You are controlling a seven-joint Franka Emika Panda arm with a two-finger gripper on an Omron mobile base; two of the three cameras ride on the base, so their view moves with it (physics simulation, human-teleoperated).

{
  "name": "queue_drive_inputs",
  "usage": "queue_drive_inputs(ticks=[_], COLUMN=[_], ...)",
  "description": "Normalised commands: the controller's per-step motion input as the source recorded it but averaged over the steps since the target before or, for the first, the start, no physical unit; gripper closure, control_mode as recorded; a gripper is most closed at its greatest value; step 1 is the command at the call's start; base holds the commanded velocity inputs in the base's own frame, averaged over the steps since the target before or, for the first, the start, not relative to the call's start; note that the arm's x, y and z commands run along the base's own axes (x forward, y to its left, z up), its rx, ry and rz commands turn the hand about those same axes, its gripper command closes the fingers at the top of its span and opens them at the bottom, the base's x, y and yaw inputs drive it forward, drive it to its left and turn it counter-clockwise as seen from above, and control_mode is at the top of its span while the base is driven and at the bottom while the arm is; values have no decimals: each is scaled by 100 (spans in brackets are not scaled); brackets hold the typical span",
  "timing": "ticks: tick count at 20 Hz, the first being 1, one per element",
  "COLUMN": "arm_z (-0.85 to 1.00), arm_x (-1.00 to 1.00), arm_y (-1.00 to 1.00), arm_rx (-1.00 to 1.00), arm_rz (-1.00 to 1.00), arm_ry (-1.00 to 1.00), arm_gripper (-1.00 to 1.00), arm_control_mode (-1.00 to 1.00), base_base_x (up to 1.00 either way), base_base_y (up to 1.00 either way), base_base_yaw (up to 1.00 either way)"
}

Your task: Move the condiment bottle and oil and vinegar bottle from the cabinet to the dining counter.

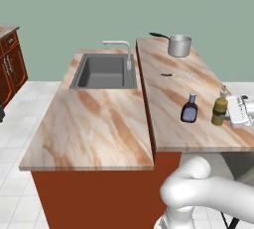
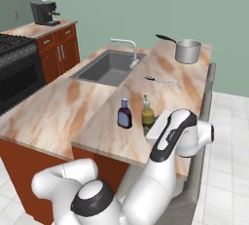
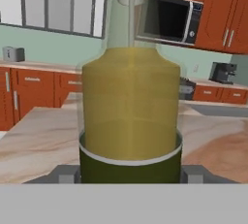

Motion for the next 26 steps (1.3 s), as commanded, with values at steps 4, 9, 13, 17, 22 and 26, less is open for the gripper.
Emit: queue_drive_inputs(ticks=[4, 9, 13, 17, 22, 26], arm_z=[-22, -22, -26, -36, -39, -37], arm_x=[32, 29, 18, 3, 1, 0], arm_y=[13, 1, 7, 8, 9, 6], arm_rx=[0, 0, 1, 4, 1, 0], arm_rz=[0, 0, 0, 0, 0, 0], arm_ry=[0, 0, -1, -3, -10, -10], arm_gripper=[100, 100, 100, 100, 100, 100], arm_control_mode=[-100, -100, -100, -100, -100, -100], base_base_x=[0, 0, 0, 0, 0, 0], base_base_y=[0, 0, 0, 0, 0, 0], base_base_yaw=[0, 0, 0, 0, 0, 0])
